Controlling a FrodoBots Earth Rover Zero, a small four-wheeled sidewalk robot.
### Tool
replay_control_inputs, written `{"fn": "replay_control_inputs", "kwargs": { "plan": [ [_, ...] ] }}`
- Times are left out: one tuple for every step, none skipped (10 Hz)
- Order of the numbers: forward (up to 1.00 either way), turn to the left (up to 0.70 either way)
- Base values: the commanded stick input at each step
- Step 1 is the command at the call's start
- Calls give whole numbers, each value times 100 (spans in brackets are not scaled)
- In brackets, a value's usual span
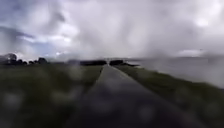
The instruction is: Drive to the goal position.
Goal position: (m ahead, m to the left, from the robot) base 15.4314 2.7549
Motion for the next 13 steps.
{"fn": "replay_control_inputs", "kwargs": {
  "plan": [
    [70,0],
    [70,0],
    [70,0],
    [70,0],
    [70,0],
    [70,0],
    [70,0],
    [70,0],
    [70,0],
    [70,0],
    [70,0],
    [70,0],
    [70,0]
  ]
}}
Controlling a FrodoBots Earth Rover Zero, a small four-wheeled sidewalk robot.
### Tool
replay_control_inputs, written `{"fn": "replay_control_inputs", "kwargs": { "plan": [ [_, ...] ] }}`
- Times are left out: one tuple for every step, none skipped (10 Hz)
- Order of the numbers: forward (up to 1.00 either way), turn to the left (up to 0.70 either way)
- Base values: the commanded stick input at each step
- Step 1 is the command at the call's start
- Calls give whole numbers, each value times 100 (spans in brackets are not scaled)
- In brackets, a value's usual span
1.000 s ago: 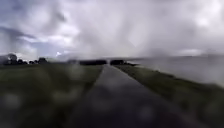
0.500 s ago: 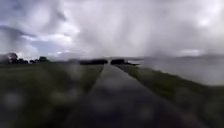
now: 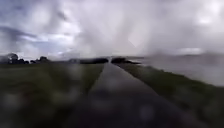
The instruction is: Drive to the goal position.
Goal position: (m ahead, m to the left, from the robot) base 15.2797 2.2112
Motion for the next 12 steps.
{"fn": "replay_control_inputs", "kwargs": {
  "plan": [
    [70,0],
    [70,0],
    [70,0],
    [70,0],
    [70,0],
    [70,0],
    [70,0],
    [70,0],
    [70,0],
    [70,0],
    [70,0],
    [70,0]
  ]
}}
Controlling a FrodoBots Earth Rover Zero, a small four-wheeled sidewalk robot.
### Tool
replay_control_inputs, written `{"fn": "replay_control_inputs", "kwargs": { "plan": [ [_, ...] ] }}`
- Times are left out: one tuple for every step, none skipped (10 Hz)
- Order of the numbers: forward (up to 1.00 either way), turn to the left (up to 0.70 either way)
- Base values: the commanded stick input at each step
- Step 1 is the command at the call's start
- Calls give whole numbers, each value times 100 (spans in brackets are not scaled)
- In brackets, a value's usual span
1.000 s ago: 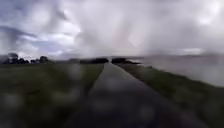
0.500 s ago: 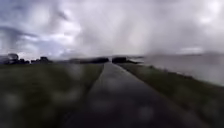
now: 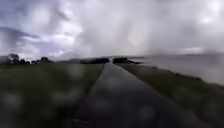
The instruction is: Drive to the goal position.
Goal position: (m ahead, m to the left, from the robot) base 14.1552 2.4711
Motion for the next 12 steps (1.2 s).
{"fn": "replay_control_inputs", "kwargs": {
  "plan": [
    [70,0],
    [70,0],
    [70,0],
    [70,0],
    [70,0],
    [70,0],
    [70,0],
    [70,0],
    [70,0],
    [70,0],
    [70,0],
    [70,0]
  ]
}}
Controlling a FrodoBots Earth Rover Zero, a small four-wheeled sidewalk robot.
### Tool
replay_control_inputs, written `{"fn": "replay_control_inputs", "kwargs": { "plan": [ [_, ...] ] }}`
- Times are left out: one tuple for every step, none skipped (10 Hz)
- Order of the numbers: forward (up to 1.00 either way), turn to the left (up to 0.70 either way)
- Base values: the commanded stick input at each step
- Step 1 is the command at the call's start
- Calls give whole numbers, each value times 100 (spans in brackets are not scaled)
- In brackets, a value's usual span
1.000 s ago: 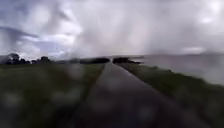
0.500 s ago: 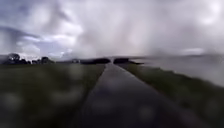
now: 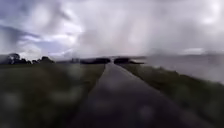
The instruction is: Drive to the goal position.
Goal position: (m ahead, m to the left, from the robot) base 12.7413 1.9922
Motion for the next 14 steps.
{"fn": "replay_control_inputs", "kwargs": {
  "plan": [
    [70,0],
    [70,0],
    [70,0],
    [70,0],
    [70,0],
    [70,0],
    [70,-28],
    [70,-32],
    [70,-29],
    [70,-13],
    [70,0],
    [70,0],
    [70,0],
    [70,0]
  ]
}}
